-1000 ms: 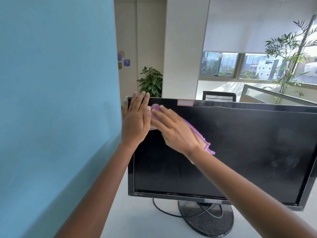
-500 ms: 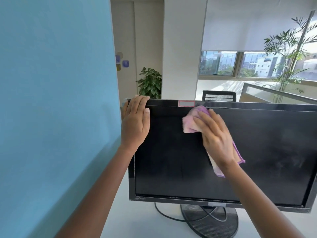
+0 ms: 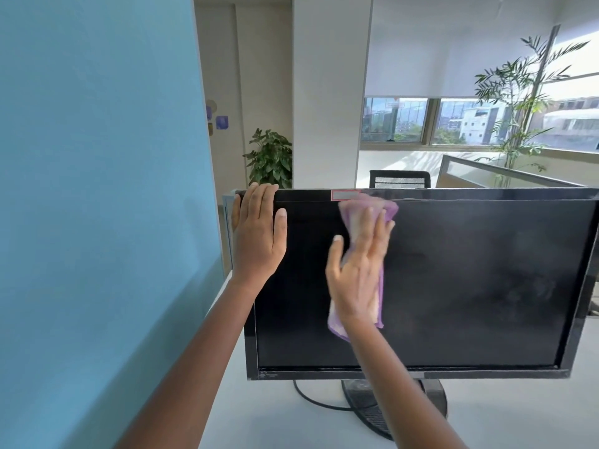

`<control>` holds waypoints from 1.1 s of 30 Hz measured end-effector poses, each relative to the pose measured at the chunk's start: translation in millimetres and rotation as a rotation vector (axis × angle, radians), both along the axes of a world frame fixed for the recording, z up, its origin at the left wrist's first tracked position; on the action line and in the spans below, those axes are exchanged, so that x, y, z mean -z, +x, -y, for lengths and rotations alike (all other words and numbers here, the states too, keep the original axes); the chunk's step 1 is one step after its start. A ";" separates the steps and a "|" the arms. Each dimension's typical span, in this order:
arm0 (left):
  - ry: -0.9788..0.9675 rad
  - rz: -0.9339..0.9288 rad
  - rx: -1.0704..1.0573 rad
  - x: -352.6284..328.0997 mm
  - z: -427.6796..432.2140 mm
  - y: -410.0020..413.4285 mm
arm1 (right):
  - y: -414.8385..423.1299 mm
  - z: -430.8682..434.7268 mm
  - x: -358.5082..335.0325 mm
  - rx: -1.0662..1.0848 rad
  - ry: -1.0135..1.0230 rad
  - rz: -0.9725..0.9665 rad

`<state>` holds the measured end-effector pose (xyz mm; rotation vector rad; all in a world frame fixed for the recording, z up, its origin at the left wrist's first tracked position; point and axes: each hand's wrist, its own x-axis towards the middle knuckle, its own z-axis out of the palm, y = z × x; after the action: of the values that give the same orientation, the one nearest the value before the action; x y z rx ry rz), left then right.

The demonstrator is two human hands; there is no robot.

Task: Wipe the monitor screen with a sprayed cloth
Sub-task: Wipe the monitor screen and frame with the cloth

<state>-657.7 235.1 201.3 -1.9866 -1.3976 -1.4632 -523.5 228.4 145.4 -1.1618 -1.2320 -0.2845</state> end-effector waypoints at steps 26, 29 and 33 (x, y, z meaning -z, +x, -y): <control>0.000 -0.011 -0.011 -1.0 -0.3 3.1 | 164.2 11.1 5.7 0.211 -0.022 0.153; 0.002 -0.004 -0.023 1.8 1.6 3.7 | 141.2 9.4 -1.4 0.189 -0.005 -0.259; -0.015 -0.009 -0.031 0.2 2.0 4.4 | 83.7 3.2 -12.6 0.155 0.021 -0.353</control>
<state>-653.3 233.0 201.1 -1.9699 -1.4333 -1.4327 -439.8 225.2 158.0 -1.2306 -0.8304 -0.1964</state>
